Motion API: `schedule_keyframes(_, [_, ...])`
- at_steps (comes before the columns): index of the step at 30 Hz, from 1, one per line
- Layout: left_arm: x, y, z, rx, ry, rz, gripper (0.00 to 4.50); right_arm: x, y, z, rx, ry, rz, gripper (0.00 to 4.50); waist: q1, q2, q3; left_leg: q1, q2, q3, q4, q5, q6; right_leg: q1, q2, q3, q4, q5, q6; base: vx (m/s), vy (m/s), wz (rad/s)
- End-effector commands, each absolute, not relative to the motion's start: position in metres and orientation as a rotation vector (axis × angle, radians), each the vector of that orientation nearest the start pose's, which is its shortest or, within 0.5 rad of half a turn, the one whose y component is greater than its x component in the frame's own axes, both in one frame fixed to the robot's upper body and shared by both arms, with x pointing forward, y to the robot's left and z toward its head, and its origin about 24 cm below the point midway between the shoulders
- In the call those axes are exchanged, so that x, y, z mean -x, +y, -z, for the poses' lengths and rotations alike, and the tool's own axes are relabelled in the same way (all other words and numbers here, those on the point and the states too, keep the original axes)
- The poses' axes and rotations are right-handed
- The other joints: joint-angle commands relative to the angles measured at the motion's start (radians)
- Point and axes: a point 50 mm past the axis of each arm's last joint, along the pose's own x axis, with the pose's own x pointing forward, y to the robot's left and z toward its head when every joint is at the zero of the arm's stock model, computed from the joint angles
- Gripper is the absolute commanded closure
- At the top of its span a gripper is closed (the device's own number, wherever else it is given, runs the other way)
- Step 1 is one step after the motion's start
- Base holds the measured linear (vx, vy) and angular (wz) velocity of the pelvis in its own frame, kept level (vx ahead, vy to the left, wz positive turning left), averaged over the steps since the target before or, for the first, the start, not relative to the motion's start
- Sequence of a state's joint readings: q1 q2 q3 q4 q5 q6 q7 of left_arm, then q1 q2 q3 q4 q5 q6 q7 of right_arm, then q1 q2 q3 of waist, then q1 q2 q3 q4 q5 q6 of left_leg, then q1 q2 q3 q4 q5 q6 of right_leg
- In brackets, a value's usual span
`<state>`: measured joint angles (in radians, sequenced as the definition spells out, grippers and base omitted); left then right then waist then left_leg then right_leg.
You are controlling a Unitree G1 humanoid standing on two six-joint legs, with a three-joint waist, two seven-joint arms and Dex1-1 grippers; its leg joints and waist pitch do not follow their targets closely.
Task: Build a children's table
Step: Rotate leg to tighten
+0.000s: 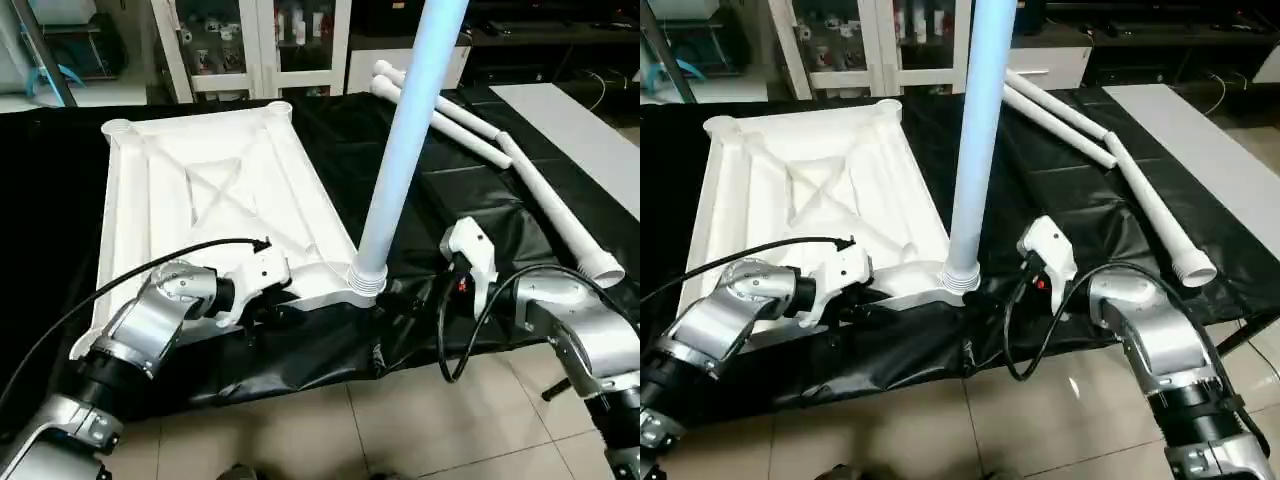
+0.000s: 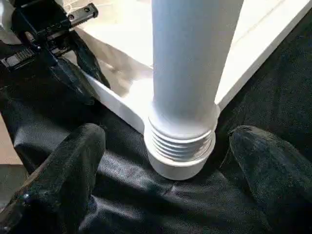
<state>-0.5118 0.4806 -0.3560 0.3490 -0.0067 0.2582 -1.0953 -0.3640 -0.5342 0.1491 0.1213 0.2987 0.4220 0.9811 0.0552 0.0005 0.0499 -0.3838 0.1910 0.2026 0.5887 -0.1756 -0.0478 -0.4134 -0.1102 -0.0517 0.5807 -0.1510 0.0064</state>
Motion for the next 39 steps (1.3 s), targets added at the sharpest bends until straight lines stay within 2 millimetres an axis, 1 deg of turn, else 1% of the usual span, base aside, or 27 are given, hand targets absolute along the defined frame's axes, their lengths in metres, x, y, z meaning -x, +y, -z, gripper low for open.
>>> schedule_keyframes(1, [-0.306, 0.143, -0.053, -0.459, 0.512, 1.224, 3.60, -0.294, -0.176, -0.090, 0.184, 0.338, -1.058, 0.00, -0.001, -0.007, -0.069, 0.025, 0.033, -0.012, -0.070, -0.230, 0.024, 0.041, -0.026, 0.029, -0.050, -0.221, -0.208, 0.000, 0.000, 0.00])
schedule_keyframes(3, [-0.307, 0.142, -0.053, -0.452, 0.510, 1.223, 3.60, -0.294, -0.176, -0.091, 0.186, 0.335, -1.059, 0.00, -0.001, -0.008, -0.069, 0.024, 0.033, -0.013, -0.070, -0.233, 0.024, 0.042, -0.027, 0.029, -0.050, -0.228, -0.209, 0.000, 0.000, 0.00])
schedule_keyframes(4, [-0.308, 0.142, -0.052, -0.447, 0.504, 1.222, 3.86, -0.296, -0.176, -0.092, 0.187, 0.333, -1.062, 0.00, -0.002, -0.009, -0.069, 0.024, 0.033, -0.013, -0.070, -0.241, 0.022, 0.041, -0.027, 0.029, -0.051, -0.239, -0.207, 0.000, 0.000, 0.00])
schedule_keyframes(7, [-0.309, 0.141, -0.052, -0.432, 0.502, 1.234, 4.00, -0.296, -0.175, -0.091, 0.193, 0.345, -1.083, 0.00, -0.002, -0.009, -0.067, 0.026, 0.033, -0.014, -0.071, -0.273, 0.015, 0.039, -0.028, 0.029, -0.056, -0.289, -0.195, 0.000, 0.000, 0.00])
schedule_keyframes(8, [-0.309, 0.141, -0.052, -0.432, 0.502, 1.234, 4.15, -0.296, -0.175, -0.091, 0.193, 0.345, -1.083, 0.00, -0.001, -0.009, -0.067, 0.027, 0.033, -0.014, -0.070, -0.273, 0.015, 0.038, -0.028, 0.030, -0.056, -0.289, -0.194, 0.000, 0.000, 0.00])
schedule_keyframes(9, [-0.309, 0.141, -0.052, -0.429, 0.506, 1.239, 4.30, -0.297, -0.175, -0.091, 0.196, 0.353, -1.092, 0.00, -0.002, -0.002, -0.068, 0.027, 0.033, -0.014, -0.071, -0.274, 0.011, 0.038, -0.026, 0.030, -0.057, -0.281, -0.194, 0.000, 0.000, 0.00])
schedule_keyframes(10, [-0.308, 0.140, -0.050, -0.421, 0.516, 1.260, 4.40, -0.300, -0.174, -0.087, 0.215, 0.372, -1.102, 0.00, -0.003, -0.005, -0.069, 0.025, 0.032, -0.015, -0.070, -0.270, 0.010, 0.039, -0.026, 0.029, -0.054, -0.271, -0.199, 0.000, 0.000, 0.00])
schedule_keyframes(11, [-0.308, 0.140, -0.050, -0.421, 0.516, 1.261, 4.43, -0.300, -0.173, -0.087, 0.215, 0.372, -1.103, 0.00, -0.004, -0.004, -0.069, 0.024, 0.032, -0.015, -0.071, -0.269, 0.008, 0.039, -0.025, 0.028, -0.054, -0.271, -0.201, 0.000, 0.000, 0.00])
schedule_keyframes(13, [-0.305, 0.139, -0.048, -0.416, 0.525, 1.281, 4.48, -0.305, -0.171, -0.082, 0.243, 0.383, -1.101, 0.00, -0.005, -0.005, -0.069, 0.026, 0.032, -0.015, -0.070, -0.277, 0.006, 0.040, -0.026, 0.029, -0.054, -0.271, -0.206, 0.000, 0.000, 0.00])
schedule_keyframes(14, [-0.305, 0.138, -0.048, -0.418, 0.525, 1.288, 4.48, -0.307, -0.170, -0.080, 0.261, 0.387, -1.099, 0.00, -0.005, -0.004, -0.069, 0.028, 0.032, -0.014, -0.069, -0.277, 0.006, 0.037, -0.026, 0.029, -0.054, -0.269, -0.209, 0.000, 0.000, 0.00])
schedule_keyframes(15, [-0.304, 0.137, -0.048, -0.419, 0.524, 1.292, 4.48, -0.309, -0.169, -0.078, 0.276, 0.391, -1.094, 0.00, -0.007, -0.006, -0.069, 0.026, 0.032, -0.014, -0.068, -0.275, 0.006, 0.038, -0.026, 0.029, -0.053, -0.267, -0.212, 0.000, 0.000, 0.00])
schedule_keyframes(17, [-0.303, 0.136, -0.048, -0.423, 0.520, 1.303, 4.48, -0.315, -0.165, -0.076, 0.286, 0.388, -1.081, 0.00, -0.006, -0.005, -0.070, 0.026, 0.032, -0.013, -0.067, -0.268, 0.010, 0.037, -0.026, 0.030, -0.051, -0.257, -0.217, 0.000, 0.000, 0.00])
schedule_keyframes(20, [-0.302, 0.135, -0.047, -0.430, 0.518, 1.316, 4.48, -0.320, -0.161, -0.077, 0.275, 0.370, -1.064, 0.00, -0.006, -0.004, -0.071, 0.025, 0.031, -0.013, -0.065, -0.246, 0.015, 0.040, -0.025, 0.030, -0.047, -0.231, -0.223, 0.000, 0.000, 0.00])
schedule_keyframes(21, [-0.301, 0.134, -0.047, -0.432, 0.516, 1.320, 4.48, -0.322, -0.159, -0.077, 0.268, 0.363, -1.064, 0.00, -0.005, -0.012, -0.072, 0.025, 0.032, -0.012, -0.064, -0.241, 0.020, 0.040, -0.024, 0.031, -0.045, -0.218, -0.226, 0.000, 0.000, 0.00])
schedule_keyframes(22, [-0.299, 0.132, -0.047, -0.430, 0.515, 1.330, 4.48, -0.324, -0.154, -0.077, 0.252, 0.358, -1.077, 0.00, -0.004, -0.007, -0.072, 0.024, 0.032, -0.013, -0.064, -0.234, 0.024, 0.041, -0.025, 0.031, -0.041, -0.210, -0.232, 0.000, 0.000, 0.00])
schedule_keyframes(23, [-0.299, 0.132, -0.047, -0.430, 0.515, 1.330, 4.48, -0.324, -0.154, -0.077, 0.252, 0.358, -1.077, 0.00, -0.006, -0.007, -0.071, 0.022, 0.032, -0.013, -0.065, -0.235, 0.024, 0.041, -0.025, 0.030, -0.042, -0.213, -0.233, 0.000, 0.000, 0.00])
schedule_keyframes(25, [-0.298, 0.131, -0.047, -0.428, 0.514, 1.334, 4.48, -0.325, -0.152, -0.076, 0.245, 0.358, -1.093, 0.00, -0.001, -0.005, -0.070, 0.028, 0.033, -0.011, -0.064, -0.245, 0.024, 0.038, -0.024, 0.032, -0.044, -0.222, -0.233, 0.000, 0.000, 0.00])
schedule_keyframes(26, [-0.296, 0.130, -0.046, -0.428, 0.516, 1.339, 4.48, -0.326, -0.150, -0.074, 0.235, 0.360, -1.112, 0.00, -0.001, -0.009, -0.070, 0.026, 0.034, -0.011, -0.064, -0.250, 0.023, 0.039, -0.025, 0.032, -0.043, -0.229, -0.233, 0.000, 0.000, 0.00])
schedule_keyframes(28, [-0.296, 0.130, -0.046, -0.427, 0.518, 1.341, 4.48, -0.327, -0.149, -0.072, 0.232, 0.363, -1.120, 0.00, -0.002, -0.007, -0.070, 0.025, 0.033, -0.012, -0.065, -0.253, 0.019, 0.039, -0.025, 0.031, -0.044, -0.240, -0.229, 0.000, 0.000, 0.00])
schedule_keyframes(29, [-0.296, 0.130, -0.046, -0.427, 0.518, 1.341, 4.50, -0.327, -0.149, -0.072, 0.232, 0.364, -1.122, 0.19, -0.002, -0.008, -0.070, 0.025, 0.033, -0.012, -0.065, -0.256, 0.019, 0.039, -0.024, 0.031, -0.044, -0.243, -0.228, 0.000, 0.000, 0.00])
schedule_keyframes(31, [-0.296, 0.130, -0.046, -0.429, 0.517, 1.339, 4.50, -0.328, -0.148, -0.071, 0.226, 0.367, -1.130, 0.41, -0.002, -0.007, -0.069, 0.025, 0.033, -0.013, -0.065, -0.263, 0.016, 0.039, -0.024, 0.031, -0.044, -0.253, -0.223, 0.000, 0.000, 0.00])
schedule_keyframes(32, [-0.296, 0.130, -0.046, -0.429, 0.518, 1.339, 4.50, -0.328, -0.148, -0.071, 0.225, 0.369, -1.133, 0.41, -0.002, -0.007, -0.069, 0.025, 0.033, -0.013, -0.065, -0.264, 0.015, 0.039, -0.024, 0.032, -0.044, -0.254, -0.222, 0.000, 0.000, 0.00])
schedule_keyframes(33, [-0.296, 0.130, -0.046, -0.429, 0.518, 1.339, 4.50, -0.328, -0.148, -0.070, 0.227, 0.372, -1.139, 0.63, -0.002, -0.007, -0.070, 0.025, 0.033, -0.013, -0.065, -0.260, 0.016, 0.039, -0.024, 0.032, -0.043, -0.247, -0.222, 0.000, 0.000, 0.00])
schedule_keyframes(34, [-0.296, 0.130, -0.046, -0.430, 0.518, 1.339, 4.50, -0.327, -0.148, -0.070, 0.228, 0.374, -1.142, 0.75, -0.002, -0.007, -0.070, 0.025, 0.033, -0.013, -0.065, -0.258, 0.017, 0.039, -0.024, 0.032, -0.043, -0.245, -0.222, 0.000, 0.000, 0.00])
schedule_keyframes(38, [-0.297, 0.131, -0.047, -0.431, 0.520, 1.337, 4.50, -0.327, -0.149, -0.068, 0.236, 0.386, -1.157, 0.94, -0.002, -0.007, -0.071, 0.024, 0.032, -0.012, -0.064, -0.250, 0.020, 0.040, -0.024, 0.032, -0.042, -0.235, -0.227, 0.000, 0.000, 0.00])
schedule_keyframes(39, [-0.297, 0.131, -0.047, -0.431, 0.521, 1.336, 4.50, -0.327, -0.149, -0.068, 0.237, 0.387, -1.162, 1.06, -0.001, -0.003, -0.070, 0.024, 0.032, -0.013, -0.064, -0.258, 0.019, 0.040, -0.024, 0.031, -0.043, -0.243, -0.228, 0.000, 0.000, 0.00])
